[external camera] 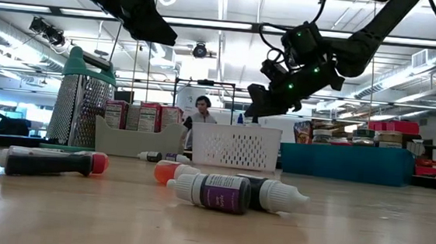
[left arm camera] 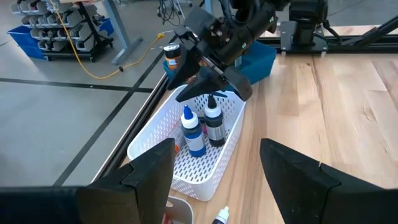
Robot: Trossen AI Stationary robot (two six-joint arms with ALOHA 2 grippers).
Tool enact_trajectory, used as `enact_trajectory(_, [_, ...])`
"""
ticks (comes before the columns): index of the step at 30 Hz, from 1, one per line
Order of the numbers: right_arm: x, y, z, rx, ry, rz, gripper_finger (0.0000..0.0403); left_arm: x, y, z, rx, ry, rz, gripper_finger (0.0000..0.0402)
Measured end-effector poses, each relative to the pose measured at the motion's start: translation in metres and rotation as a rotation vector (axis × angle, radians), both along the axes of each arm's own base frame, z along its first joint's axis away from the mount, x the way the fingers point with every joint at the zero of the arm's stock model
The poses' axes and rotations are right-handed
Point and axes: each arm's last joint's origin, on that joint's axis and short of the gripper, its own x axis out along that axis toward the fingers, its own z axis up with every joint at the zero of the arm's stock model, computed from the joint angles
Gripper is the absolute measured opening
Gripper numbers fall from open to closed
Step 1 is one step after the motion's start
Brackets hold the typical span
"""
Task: Pick & Place Kitchen Items
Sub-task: Put the top small green food coloring bottle into the white bin
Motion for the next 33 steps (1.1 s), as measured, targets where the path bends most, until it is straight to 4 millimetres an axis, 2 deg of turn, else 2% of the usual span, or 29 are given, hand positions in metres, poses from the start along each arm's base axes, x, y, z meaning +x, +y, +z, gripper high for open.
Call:
enact_trajectory(6, [0.006, 0.006, 0.008, -0.112, -0.010, 0.063, 0.0195, 0.000, 0.000, 0.000, -0.003, 0.004, -0.003, 0.0244])
enact_trajectory(10, [0.012, 0.017, 0.015, -0.216, 0.004, 0.131, 0.0201, 0.002, -0.001, -0.009, -0.041, 0.066, -0.035, 0.0244])
enact_trajectory(14, [0.013, 0.029, 0.029, -0.276, -0.014, 0.174, 0.0201, 0.006, -0.005, -0.024, -0.118, 0.167, -0.044, 0.0241])
enact_trajectory(20, [0.011, 0.041, 0.050, -0.295, -0.112, 0.272, 0.0201, 0.026, -0.016, -0.049, -0.182, 0.290, -0.093, 0.0220])
enact_trajectory(25, [0.012, 0.045, 0.052, -0.291, -0.142, 0.342, 0.0201, 0.041, -0.021, -0.075, -0.193, 0.408, -0.064, 0.0207])
enact_trajectory(33, [0.012, 0.044, 0.052, -0.299, -0.135, 0.347, 0.0201, 0.056, -0.022, -0.111, -0.122, 0.578, 0.025, 0.0206])
